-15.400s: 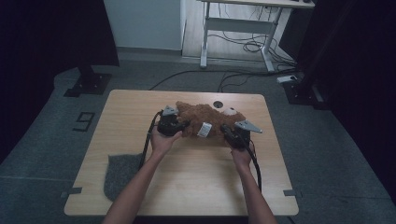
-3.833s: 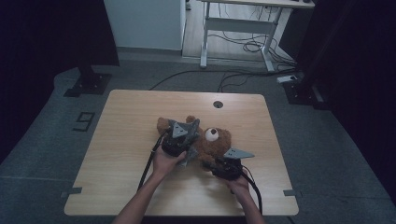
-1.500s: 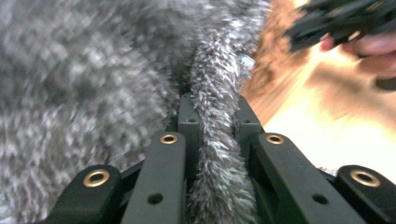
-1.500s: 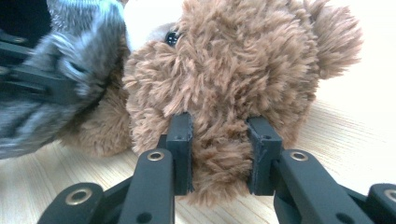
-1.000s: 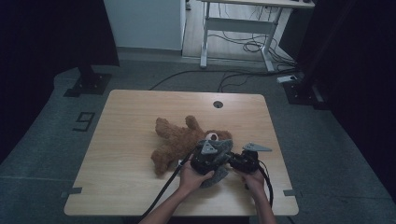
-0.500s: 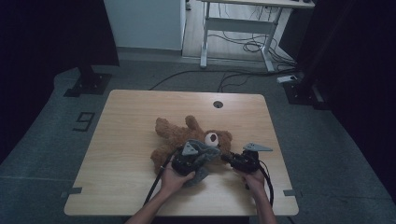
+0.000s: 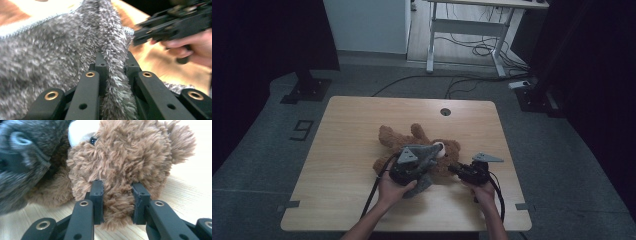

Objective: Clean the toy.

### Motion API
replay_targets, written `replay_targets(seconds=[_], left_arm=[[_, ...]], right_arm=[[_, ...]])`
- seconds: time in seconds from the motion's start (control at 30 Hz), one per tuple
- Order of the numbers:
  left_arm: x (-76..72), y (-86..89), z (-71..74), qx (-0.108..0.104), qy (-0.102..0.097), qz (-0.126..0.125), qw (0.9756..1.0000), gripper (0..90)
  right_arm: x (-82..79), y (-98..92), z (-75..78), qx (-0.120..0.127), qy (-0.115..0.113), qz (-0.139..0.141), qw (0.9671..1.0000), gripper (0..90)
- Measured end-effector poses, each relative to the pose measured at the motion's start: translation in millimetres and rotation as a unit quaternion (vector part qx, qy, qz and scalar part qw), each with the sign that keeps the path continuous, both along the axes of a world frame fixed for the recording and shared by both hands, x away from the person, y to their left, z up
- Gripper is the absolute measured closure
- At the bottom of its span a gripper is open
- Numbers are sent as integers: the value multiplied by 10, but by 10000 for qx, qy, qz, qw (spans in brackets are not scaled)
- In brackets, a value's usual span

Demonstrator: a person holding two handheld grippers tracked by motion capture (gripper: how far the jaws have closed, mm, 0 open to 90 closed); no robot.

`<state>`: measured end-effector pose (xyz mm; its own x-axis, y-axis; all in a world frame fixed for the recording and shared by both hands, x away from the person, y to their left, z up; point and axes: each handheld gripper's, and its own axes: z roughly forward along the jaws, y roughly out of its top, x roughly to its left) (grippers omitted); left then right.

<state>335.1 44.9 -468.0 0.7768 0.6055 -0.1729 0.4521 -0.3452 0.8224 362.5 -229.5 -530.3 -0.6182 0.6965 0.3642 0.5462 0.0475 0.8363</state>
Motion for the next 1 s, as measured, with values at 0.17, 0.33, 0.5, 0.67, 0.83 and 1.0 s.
replay_targets(seconds=[0.17,0.33,0.5,0.67,0.83,1.0], left_arm=[[-17,-450,-93,191,88,-386,9990,779],[17,-637,-324,513,189,-407,9977,779],[90,-376,-426,443,373,-151,9982,779],[102,-80,-371,400,329,100,9986,779],[95,291,-271,206,282,340,9988,780],[83,650,-190,34,276,574,9980,780]], right_arm=[[3,0,-3,45,14,-42,10000,687],[-2,-3,0,20,28,-22,10000,687],[-2,-6,1,-10,10,12,10000,687],[1,-16,-4,-28,-20,64,10000,687],[-2,-26,-14,-81,-76,137,9998,687],[-1,-31,-21,-64,-83,163,9998,687]])
